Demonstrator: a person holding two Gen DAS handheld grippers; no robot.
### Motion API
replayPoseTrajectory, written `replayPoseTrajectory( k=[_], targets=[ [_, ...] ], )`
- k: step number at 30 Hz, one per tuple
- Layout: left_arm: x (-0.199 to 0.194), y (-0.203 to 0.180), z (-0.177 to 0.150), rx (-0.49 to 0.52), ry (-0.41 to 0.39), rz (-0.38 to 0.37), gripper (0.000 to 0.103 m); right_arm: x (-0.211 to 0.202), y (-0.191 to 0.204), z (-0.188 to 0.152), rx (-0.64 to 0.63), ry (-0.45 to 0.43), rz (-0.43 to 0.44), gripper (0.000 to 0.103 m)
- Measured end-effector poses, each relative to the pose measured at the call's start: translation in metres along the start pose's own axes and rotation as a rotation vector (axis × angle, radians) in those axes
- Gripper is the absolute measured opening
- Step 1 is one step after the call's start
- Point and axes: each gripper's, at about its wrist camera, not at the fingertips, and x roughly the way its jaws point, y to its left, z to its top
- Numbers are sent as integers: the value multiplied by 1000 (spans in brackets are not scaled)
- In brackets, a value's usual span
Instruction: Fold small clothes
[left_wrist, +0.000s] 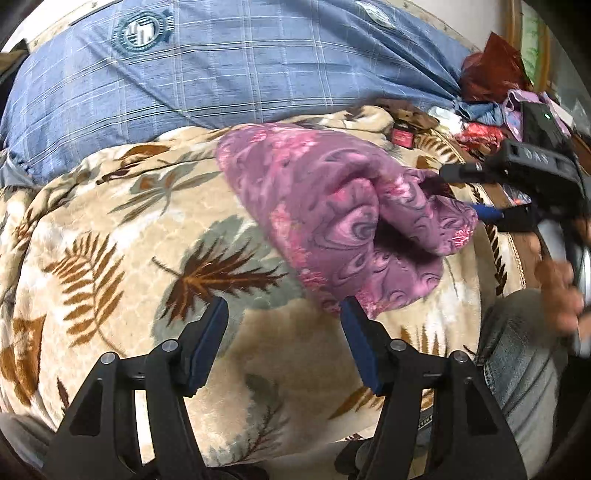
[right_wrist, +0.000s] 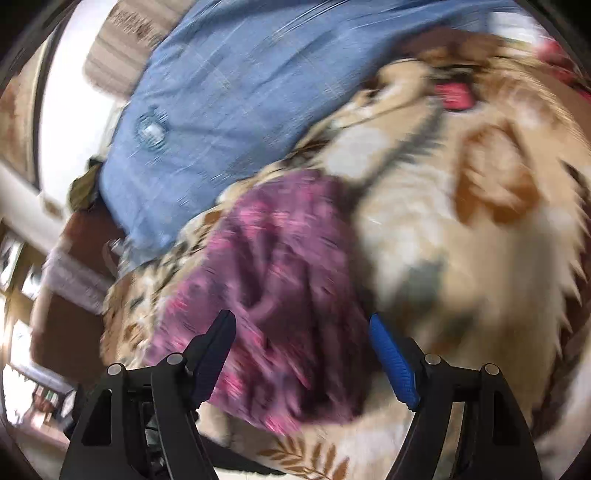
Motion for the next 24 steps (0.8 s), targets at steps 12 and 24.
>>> replayPoseTrajectory(
  k=[12, 24],
  targets=[
    [21, -18, 39, 60, -66, 35, 57, 29, -3, -24, -1, 84, 6, 17],
    [50, 78, -28, -332, 63, -221, 18, 45, 8, -50, -52, 190, -38, 11]
  ],
)
